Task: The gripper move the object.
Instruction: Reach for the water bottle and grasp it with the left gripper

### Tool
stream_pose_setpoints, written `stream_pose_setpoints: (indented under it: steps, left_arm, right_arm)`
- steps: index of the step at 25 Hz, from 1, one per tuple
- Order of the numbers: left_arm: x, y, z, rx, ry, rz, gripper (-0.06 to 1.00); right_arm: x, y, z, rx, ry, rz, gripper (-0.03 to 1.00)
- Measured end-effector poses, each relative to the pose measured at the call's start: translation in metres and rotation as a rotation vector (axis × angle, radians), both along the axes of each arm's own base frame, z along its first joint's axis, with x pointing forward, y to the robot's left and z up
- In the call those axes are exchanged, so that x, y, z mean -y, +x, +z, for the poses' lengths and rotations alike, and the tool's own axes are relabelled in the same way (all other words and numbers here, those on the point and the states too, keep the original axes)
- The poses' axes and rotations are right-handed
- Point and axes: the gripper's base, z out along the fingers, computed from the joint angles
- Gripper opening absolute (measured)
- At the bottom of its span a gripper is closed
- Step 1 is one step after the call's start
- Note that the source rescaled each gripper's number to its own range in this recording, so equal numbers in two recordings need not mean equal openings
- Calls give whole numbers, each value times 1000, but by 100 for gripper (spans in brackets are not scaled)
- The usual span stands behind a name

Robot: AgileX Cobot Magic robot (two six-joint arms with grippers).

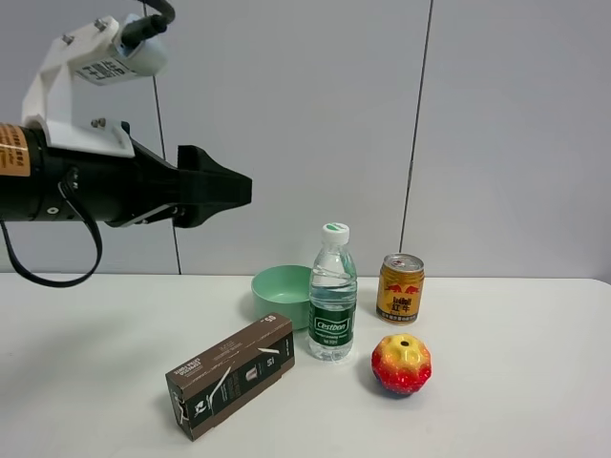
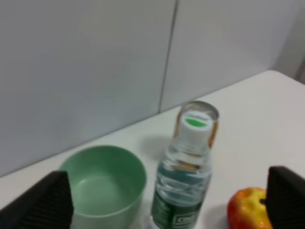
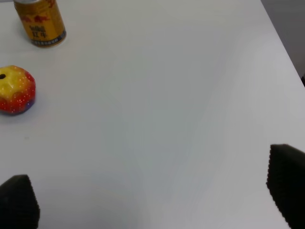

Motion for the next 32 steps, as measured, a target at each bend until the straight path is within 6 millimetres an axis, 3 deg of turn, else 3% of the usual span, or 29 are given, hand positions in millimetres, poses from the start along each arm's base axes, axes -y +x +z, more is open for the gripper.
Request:
stream_pose_setpoints:
  steps: [15,23,32]
  left_arm:
    - [31,15,-75,-32,39,-172,60]
    - [49,42,-69,51,27,-189,60]
    - [63,65,-81,53,28,-189,60]
  right_arm:
    - [0,0,0,0,0,0,100]
    - [0,0,0,0,0,0,100]
    - [0,0,0,0,0,0,100]
